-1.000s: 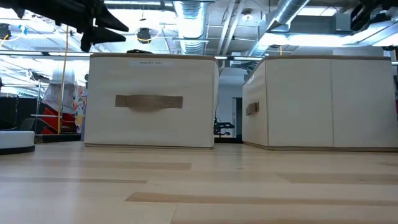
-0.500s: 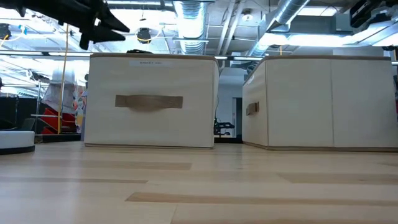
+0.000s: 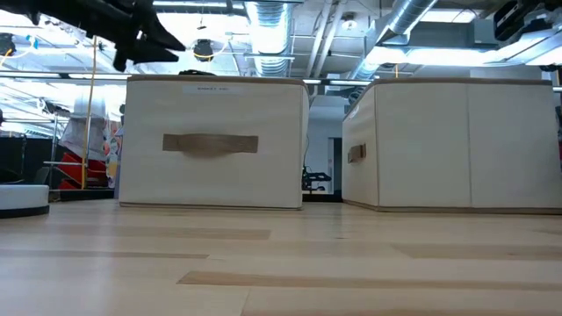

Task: Sort clothes
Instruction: Return to Home Position

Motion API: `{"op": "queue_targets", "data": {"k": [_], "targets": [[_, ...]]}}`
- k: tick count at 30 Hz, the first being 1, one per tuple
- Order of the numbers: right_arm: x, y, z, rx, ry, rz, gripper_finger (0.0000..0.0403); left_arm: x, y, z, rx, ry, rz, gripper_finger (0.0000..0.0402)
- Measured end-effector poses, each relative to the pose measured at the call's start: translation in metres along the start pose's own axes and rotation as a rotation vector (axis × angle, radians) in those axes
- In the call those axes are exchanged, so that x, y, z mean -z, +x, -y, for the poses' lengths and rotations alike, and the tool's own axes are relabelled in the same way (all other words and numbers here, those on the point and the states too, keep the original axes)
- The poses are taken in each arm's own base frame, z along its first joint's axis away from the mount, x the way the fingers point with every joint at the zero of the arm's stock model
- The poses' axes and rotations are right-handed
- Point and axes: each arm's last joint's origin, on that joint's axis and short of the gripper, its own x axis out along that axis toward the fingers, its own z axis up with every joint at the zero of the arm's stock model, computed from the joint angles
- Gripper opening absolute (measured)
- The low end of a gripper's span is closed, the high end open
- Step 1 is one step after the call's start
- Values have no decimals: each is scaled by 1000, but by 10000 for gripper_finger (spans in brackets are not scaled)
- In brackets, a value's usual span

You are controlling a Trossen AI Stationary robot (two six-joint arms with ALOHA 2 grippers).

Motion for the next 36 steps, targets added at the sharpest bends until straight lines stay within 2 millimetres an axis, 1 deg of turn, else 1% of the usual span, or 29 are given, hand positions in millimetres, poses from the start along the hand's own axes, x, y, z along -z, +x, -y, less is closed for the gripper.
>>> {"op": "queue_targets", "data": {"k": [2,5,9,12,14,15,20,22,27,33,36], "targets": [[1,0,0,2,-1,-8,0,0,0,2,72,15,-13,148],[2,0,0,4,-4,-17,0,1,0,4,124,26,-25,127],[2,0,0,5,-4,-19,0,-1,-3,0,124,16,-19,79],[2,0,0,6,-4,-20,0,1,-4,-6,110,-5,-54,38],[2,0,0,6,-4,-20,0,2,-4,-9,138,-11,-78,12],[2,0,0,6,-4,-20,0,2,-3,-10,160,-16,-92,7],[2,0,0,6,-1,-18,0,2,-3,-10,263,-5,-113,1],[2,0,0,5,-1,-15,0,1,-3,-10,278,11,-105,1],[1,0,0,4,-1,-10,0,-4,-8,-10,292,24,-48,1],[1,0,0,5,24,-11,3,-4,-20,-13,281,32,-44,1],[1,0,0,5,25,-9,6,-2,-26,-14,272,34,-69,0]]}}
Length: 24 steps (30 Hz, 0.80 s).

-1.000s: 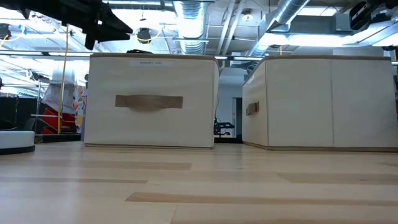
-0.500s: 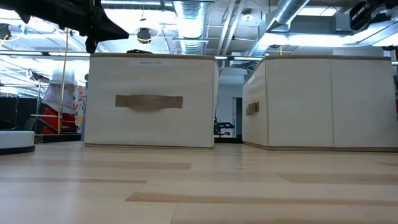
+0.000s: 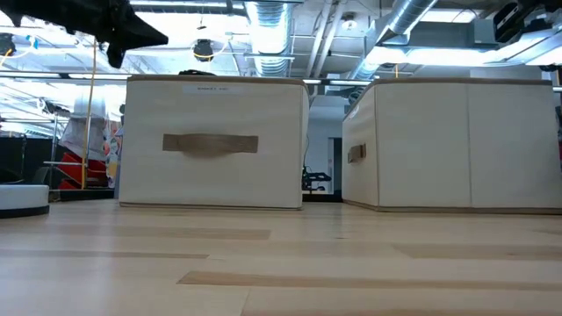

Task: Sort clothes
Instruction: Return to Home Position

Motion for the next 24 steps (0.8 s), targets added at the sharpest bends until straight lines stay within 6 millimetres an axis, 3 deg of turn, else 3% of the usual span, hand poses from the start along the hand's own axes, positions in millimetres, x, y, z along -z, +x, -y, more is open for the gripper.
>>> {"op": "queue_targets", "data": {"k": [13,24], "targets": [[0,0,0,-1,37,4,8,56,8,-13,-36,-91,4,0],[-1,0,0,-1,81,5,8,83,13,-18,-9,-95,93,0]]}}
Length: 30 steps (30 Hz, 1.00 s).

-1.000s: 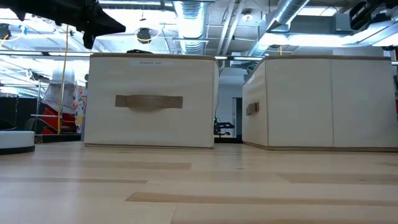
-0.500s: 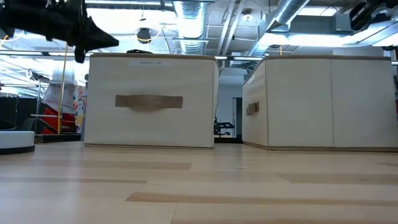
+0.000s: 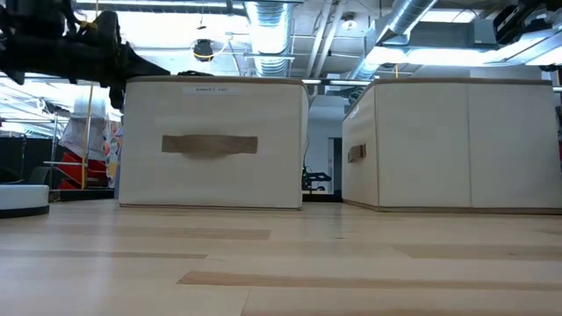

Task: Sort clothes
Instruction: Return to Home Position

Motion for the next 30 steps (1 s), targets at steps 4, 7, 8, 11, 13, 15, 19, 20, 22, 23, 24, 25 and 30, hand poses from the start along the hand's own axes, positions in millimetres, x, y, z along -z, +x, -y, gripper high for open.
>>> {"op": "queue_targets", "data": {"k": [4,7,8,11,13,15,19,20,22,23,24,25,30], "targets": [[-1,0,0,-3,1,7,8,7,-3,-2,5,-7,19,1],[0,0,0,0,0,0,8,6,-6,-2,3,7,37,1],[1,0,0,2,-1,-6,8,7,-7,-2,-3,13,37,1],[1,0,0,3,-5,-14,8,9,-11,-4,-47,11,15,1],[3,0,1,7,-6,-27,8,12,-13,-5,-72,1,-11,1],[4,0,1,12,-7,-44,8,12,-16,-5,-77,-2,-5,1],[7,0,2,20,-10,-73,8,13,-21,-6,-109,-4,7,1],[8,0,2,22,-11,-80,8,14,-22,-7,-121,-7,1,1],[9,0,3,24,-12,-92,8,15,-24,-7,-133,-18,-12,0],[9,0,3,25,-12,-98,8,16,-25,-7,-135,-22,-14,0],[10,-1,3,28,-13,-106,8,16,-25,-7,-136,-26,-13,0],[11,-1,3,31,-14,-114,8,16,-26,-8,-137,-29,-11,0],[12,-1,4,35,-15,-124,8,17,-28,-8,-141,-38,-7,0]]}}
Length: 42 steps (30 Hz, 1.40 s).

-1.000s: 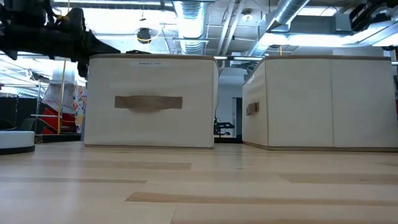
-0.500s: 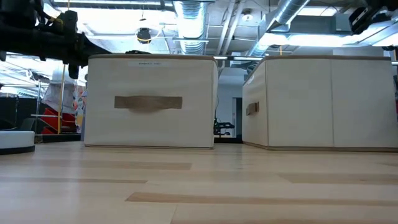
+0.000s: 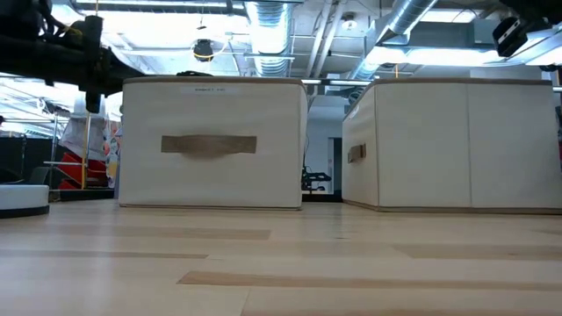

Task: Sort clothes
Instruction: Return to Home Position

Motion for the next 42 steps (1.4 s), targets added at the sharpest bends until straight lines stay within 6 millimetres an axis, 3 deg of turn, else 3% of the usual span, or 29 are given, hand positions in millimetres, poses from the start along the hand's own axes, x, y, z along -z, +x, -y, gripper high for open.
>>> {"op": "queue_targets", "data": {"k": [9,27,34,42], "targets": [[1,0,1,12,18,-9,8,-15,-3,8,115,48,175,0],[3,0,2,34,33,-28,8,-5,-3,7,157,36,28,0],[3,0,2,36,124,-28,8,-6,-4,12,334,25,10,0],[5,0,2,43,95,-43,8,-7,-5,16,441,10,-9,0]]}}
